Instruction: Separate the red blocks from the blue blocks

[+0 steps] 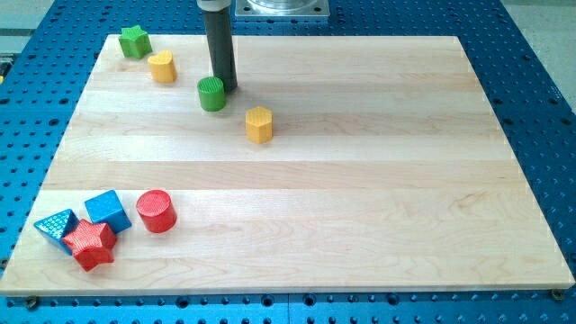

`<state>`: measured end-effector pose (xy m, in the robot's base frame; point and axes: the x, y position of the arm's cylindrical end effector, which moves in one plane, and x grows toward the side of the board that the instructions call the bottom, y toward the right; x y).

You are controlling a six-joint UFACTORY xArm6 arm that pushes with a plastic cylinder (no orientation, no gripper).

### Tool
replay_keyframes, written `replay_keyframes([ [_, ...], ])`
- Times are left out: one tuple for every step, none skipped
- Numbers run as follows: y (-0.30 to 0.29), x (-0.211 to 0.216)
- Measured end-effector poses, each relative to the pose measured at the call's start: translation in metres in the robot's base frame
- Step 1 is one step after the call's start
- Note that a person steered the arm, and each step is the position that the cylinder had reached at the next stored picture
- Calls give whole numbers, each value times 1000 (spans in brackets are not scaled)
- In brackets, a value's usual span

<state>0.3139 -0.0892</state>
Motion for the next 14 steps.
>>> replay_keyframes([
  [24,0],
  [92,23],
  [173,57],
  [199,133],
  [140,230],
  [45,292],
  [10,305],
  [-21,304],
  [-106,304],
  [-160,304],
  [-118,290],
  [-96,273],
  [-131,285],
  [-150,278],
])
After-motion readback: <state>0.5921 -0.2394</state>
